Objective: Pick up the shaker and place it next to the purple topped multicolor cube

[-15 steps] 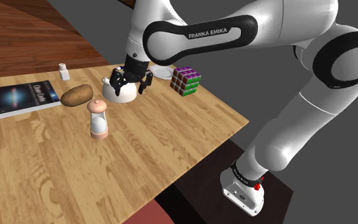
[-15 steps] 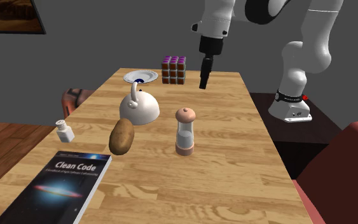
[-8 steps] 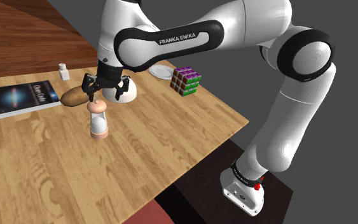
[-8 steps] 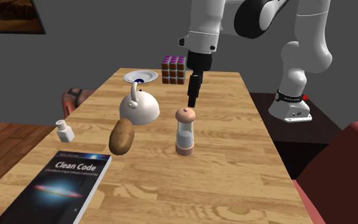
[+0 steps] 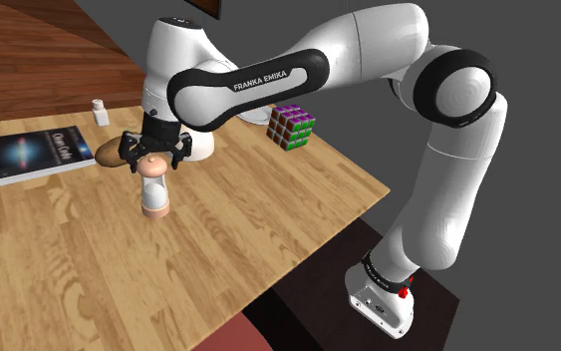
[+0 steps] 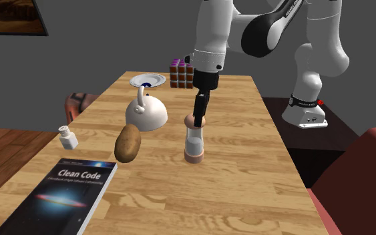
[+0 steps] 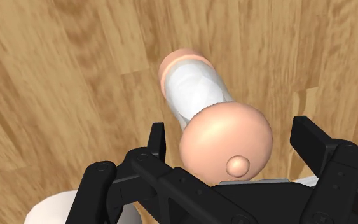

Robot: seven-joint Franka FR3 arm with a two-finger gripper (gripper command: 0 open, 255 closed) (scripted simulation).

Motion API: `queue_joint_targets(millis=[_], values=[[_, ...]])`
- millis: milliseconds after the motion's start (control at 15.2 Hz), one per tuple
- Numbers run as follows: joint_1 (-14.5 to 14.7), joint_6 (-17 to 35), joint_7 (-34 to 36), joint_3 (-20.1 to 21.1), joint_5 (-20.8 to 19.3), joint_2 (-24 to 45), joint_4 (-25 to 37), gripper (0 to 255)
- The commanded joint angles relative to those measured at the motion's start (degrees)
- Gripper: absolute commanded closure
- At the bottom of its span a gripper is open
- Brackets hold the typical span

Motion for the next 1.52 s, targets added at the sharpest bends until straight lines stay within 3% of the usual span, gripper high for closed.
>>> queue_joint_targets(millis=[0, 462, 528, 1122, 1452], values=[[0.2, 0.8, 0.2, -0.1, -0.4, 0.7, -0.1, 0], [0.2, 0.8, 0.2, -0.1, -0.4, 0.7, -0.1, 0], [0.2, 0.8, 0.2, -0.1, -0.4, 0.7, -0.1, 255], [0.2, 0.8, 0.2, -0.1, -0.4, 0.7, -0.1, 255], [-0.1, -2.6, -0.1, 0.2, 0.4, -0.7, 1.9, 255]])
